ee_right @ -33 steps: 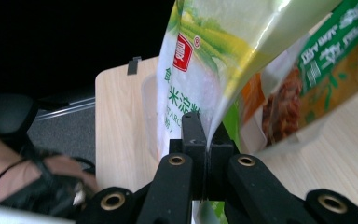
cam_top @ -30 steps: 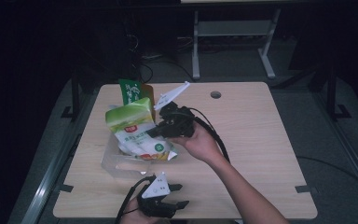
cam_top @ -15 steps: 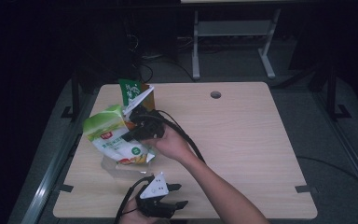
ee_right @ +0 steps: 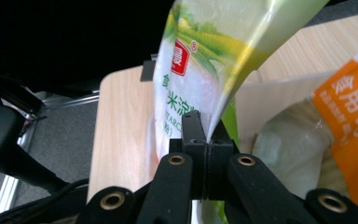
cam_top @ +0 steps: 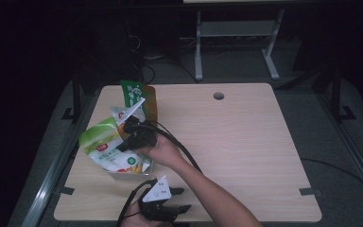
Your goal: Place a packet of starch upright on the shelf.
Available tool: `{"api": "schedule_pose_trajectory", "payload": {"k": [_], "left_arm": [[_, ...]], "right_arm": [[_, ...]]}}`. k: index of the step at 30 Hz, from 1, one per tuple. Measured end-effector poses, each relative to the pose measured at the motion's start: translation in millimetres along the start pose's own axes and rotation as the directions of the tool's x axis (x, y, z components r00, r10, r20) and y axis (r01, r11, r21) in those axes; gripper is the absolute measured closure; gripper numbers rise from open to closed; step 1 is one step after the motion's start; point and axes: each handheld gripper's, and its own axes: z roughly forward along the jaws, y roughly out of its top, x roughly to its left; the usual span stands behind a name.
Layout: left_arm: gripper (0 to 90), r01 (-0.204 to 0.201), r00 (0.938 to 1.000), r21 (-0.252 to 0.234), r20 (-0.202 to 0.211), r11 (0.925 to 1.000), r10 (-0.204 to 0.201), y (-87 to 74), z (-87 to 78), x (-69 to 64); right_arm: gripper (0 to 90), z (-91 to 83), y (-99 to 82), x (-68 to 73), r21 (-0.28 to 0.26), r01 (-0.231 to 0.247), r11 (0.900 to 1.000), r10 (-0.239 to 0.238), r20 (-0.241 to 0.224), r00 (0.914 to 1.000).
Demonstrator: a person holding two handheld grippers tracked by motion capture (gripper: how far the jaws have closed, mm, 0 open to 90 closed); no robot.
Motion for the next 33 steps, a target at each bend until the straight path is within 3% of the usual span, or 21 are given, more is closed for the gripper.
{"api": "schedule_pose_trajectory", "payload": {"k": [6, 20, 26, 28, 33], "left_arm": [[44.8, -0.005, 1.0, 0.002, 0.001, 1.0, 0.005, 0.1, 1.3, 0.1], [44.8, -0.005, 1.0, 0.004, -0.004, 1.0, 0.005, -0.4, -0.7, 1.9], [44.7, 0.011, 0.9999, 0.0, -0.004, 0.9999, -0.011, -0.4, -0.1, 1.7], [44.4, -0.003, 1.0, 0.005, -0.007, 1.0, 0.003, -0.2, -0.1, 2.7], [43.8, 0.003, 0.9999, 0.003, -0.011, 1.0, -0.003, -0.5, 0.2, 3.7]], "right_arm": [[89.0, 4.2, -14.7, -3.8, 0.007, 0.002, 1.0, -0.002, 0.008, 1.0], [88.4, 0.9, -28.3, -3.2, 0.043, 0.033, 0.9985, -0.034, 0.014, 0.9993], [88.4, 1.5, -40.3, -6.4, 0.071, 0.021, 0.9973, -0.022, 0.009, 0.9997], [88.4, 2.7, -46.0, -7.7, 0.079, 0.012, 0.9968, -0.012, 0.008, 0.9999], [88.8, 1.9, -56.1, -12.4, 0.057, -0.002, 0.9984, 0.002, -0.008, 1.0]]}}
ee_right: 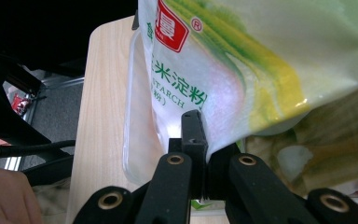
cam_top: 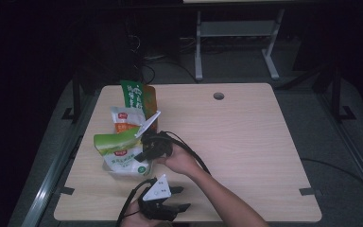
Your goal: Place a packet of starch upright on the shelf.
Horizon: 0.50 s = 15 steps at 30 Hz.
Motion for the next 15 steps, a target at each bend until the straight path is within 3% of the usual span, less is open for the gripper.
{"api": "schedule_pose_trajectory", "payload": {"k": [3, 15], "left_arm": [[43.4, 0.005, 1.0, 0.002, -0.007, 1.0, -0.005, -0.4, -0.7, 1.6], [40.4, 0.022, 0.9994, -0.005, -0.028, 0.9997, -0.022, 0.3, -0.8, 4.2]], "right_arm": [[87.9, -0.4, -0.1, 0.1, 0.0, -0.002, 1.0, 0.002, 0.0, 1.0], [70.3, -13.2, -1.7, -0.9, 0.0, -0.009, 1.0, 0.009, 0.017, 0.9998]]}}
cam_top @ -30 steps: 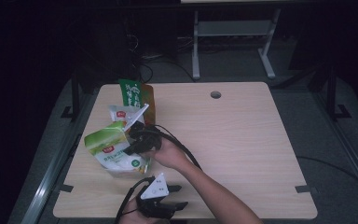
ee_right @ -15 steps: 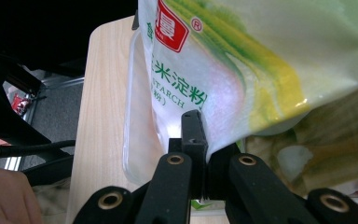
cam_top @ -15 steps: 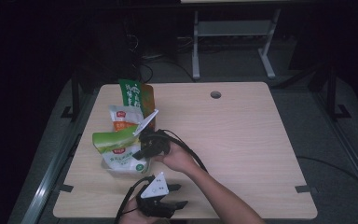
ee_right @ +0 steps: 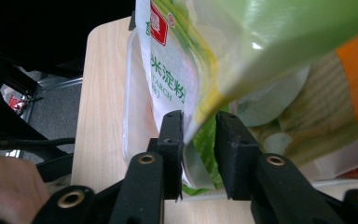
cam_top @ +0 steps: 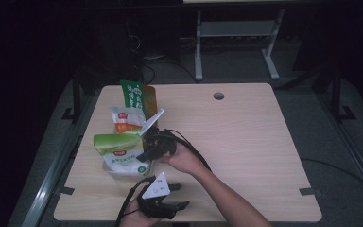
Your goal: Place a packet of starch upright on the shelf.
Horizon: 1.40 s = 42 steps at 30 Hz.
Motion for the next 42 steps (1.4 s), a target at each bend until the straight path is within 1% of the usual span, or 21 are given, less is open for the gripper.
{"api": "schedule_pose_trajectory", "payload": {"k": [4, 5, 7, 8, 12, 13, 15, 17, 20, 21, 23, 25, 26, 27, 28, 31, 34, 37, 38, 39, 42], "left_arm": [[39.0, 0.007, 0.9999, -0.002, -0.01, 1.0, -0.007, 0.5, -1.4, 3.3], [38.8, -0.002, 0.9999, -0.001, -0.013, 1.0, 0.002, 0.7, -1.9, 4.7], [38.3, 0.012, 0.9998, -0.005, -0.017, 0.9999, -0.012, 0.6, -2.3, 5.1], [38.0, 0.013, 0.9997, -0.007, -0.02, 0.9999, -0.013, 0.7, -2.3, 5.6], [37.3, 0.015, 0.9995, -0.004, -0.026, 0.9999, -0.015, 0.8, -2.6, 7.8], [37.0, 0.017, 0.9994, -0.003, -0.029, 0.9998, -0.017, 0.8, -2.5, 8.2], [36.7, 0.018, 0.9994, -0.001, -0.03, 0.9998, -0.018, 1.0, -2.5, 9.2], [36.7, 0.018, 0.9993, 0.0, -0.032, 0.9998, -0.018, 1.4, -2.2, 10.2], [36.7, 0.019, 0.9992, -0.004, -0.035, 0.9998, -0.019, 2.9, -2.4, 11.9], [36.5, 0.023, 0.9991, -0.005, -0.036, 0.9997, -0.023, 3.2, -2.4, 12.0], [36.4, 0.024, 0.999, -0.006, -0.037, 0.9997, -0.024, 3.6, -2.3, 12.7], [36.0, 0.012, 0.9991, 0.002, -0.04, 0.9999, -0.012, 3.8, -2.9, 14.5], [35.9, 0.022, 0.999, -0.001, -0.04, 0.9998, -0.022, 3.7, -2.8, 14.8], [35.7, 0.024, 0.9989, -0.003, -0.041, 0.9997, -0.024, 3.8, -2.9, 15.1], [35.7, 0.025, 0.9988, -0.003, -0.043, 0.9997, -0.025, 3.8, -3.1, 15.6], [34.6, 0.019, 0.9985, -0.001, -0.052, 0.9998, -0.019, 3.7, -3.1, 16.3], [34.6, 0.021, 0.9984, 0.0, -0.052, 0.9998, -0.021, 3.6, -2.5, 16.2], [34.4, 0.02, 0.9985, 0.002, -0.051, 0.9998, -0.02, 3.5, -2.4, 16.4], [34.4, 0.022, 0.9985, 0.0, -0.05, 0.9998, -0.022, 3.4, -2.2, 16.2], [34.3, 0.026, 0.9985, -0.003, -0.049, 0.9997, -0.026, 3.3, -2.2, 16.1], [34.3, 0.027, 0.9983, -0.002, -0.051, 0.9996, -0.027, 3.4, -3.1, 16.5]], "right_arm": [[65.4, -7.4, -2.1, -1.0, -0.013, -0.004, 0.9999, 0.004, 0.003, 1.0], [63.9, -9.2, -2.5, -1.1, -0.016, -0.01, 0.9998, 0.01, -0.002, 1.0], [62.4, -12.9, -4.1, -0.9, -0.012, -0.011, 0.9999, 0.011, 0.006, 0.9999], [61.8, -14.3, -5.3, -1.6, -0.01, -0.004, 0.9999, 0.005, 0.011, 0.9999], [59.8, -22.7, -8.9, -2.4, -0.018, -0.018, 0.9997, 0.018, 0.014, 0.9997], [59.0, -25.1, -10.0, -2.6, -0.022, -0.024, 0.9995, 0.024, 0.02, 0.9995], [58.4, -29.2, -12.4, -4.3, -0.028, -0.019, 0.9994, 0.02, 0.025, 0.9995], [57.1, -33.8, -14.6, -5.1, -0.033, -0.034, 0.9989, 0.035, 0.034, 0.9988], [55.3, -40.6, -18.3, -8.0, -0.037, -0.035, 0.9987, 0.037, 0.044, 0.9983], [54.8, -43.0, -19.5, -8.1, -0.04, -0.053, 0.9978, 0.055, 0.041, 0.9977], [53.4, -47.5, -22.3, -10.2, -0.04, -0.041, 0.9983, 0.043, 0.059, 0.9973], [53.1, -51.3, -25.9, -12.6, -0.044, -0.052, 0.9977, 0.055, 0.065, 0.9964], [52.9, -53.3, -27.6, -14.0, -0.043, -0.056, 0.9975, 0.059, 0.07, 0.9958], [52.4, -55.6, -29.6, -14.7, -0.045, -0.069, 0.9966, 0.073, 0.077, 0.9944], [52.2, -56.6, -31.1, -16.5, -0.047, -0.06, 0.997, 0.064, 0.081, 0.9946], [50.4, -62.8, -37.2, -19.8, -0.049, -0.083, 0.9954, 0.087, 0.092, 0.9919], [48.8, -65.9, -40.5, -21.5, -0.053, -0.086, 0.9949, 0.091, 0.102, 0.9906], [46.7, -71.6, -45.6, -23.3, -0.064, -0.119, 0.9908, 0.126, 0.105, 0.9865], [46.6, -73.7, -47.9, -25.0, -0.065, -0.115, 0.9912, 0.122, 0.114, 0.9859], [46.5, -76.2, -49.7, -25.5, -0.067, -0.128, 0.9895, 0.135, 0.113, 0.9844], [45.3, -84.1, -56.4, -28.4, -0.069, -0.141, 0.9876, 0.149, 0.134, 0.9796]]}}
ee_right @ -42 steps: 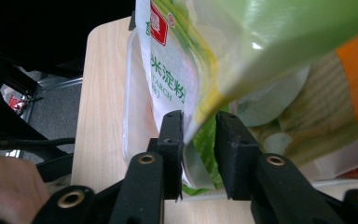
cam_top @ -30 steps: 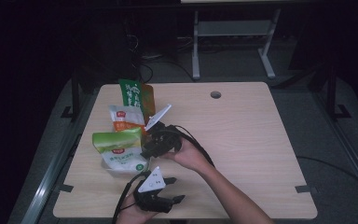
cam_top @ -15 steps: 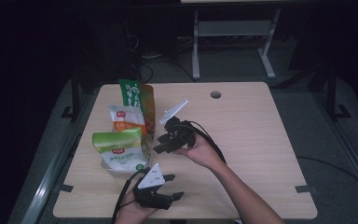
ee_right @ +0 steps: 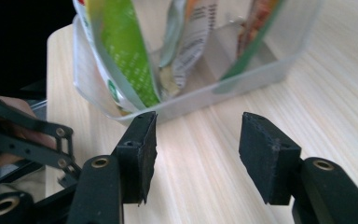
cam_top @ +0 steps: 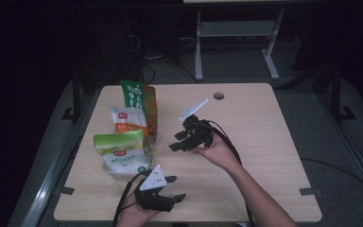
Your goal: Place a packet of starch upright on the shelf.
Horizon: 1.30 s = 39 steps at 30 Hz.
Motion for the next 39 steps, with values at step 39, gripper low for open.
{"api": "schedule_pose_trajectory", "payload": {"k": [39], "left_arm": [[32.6, 0.005, 0.9999, 0.0, -0.015, 1.0, -0.005, 0.5, -2.3, 5.4]], "right_arm": [[36.8, -69.8, -83.6, -29.7, -0.012, -0.165, 0.9863, 0.165, 0.138, 0.9766]]}}
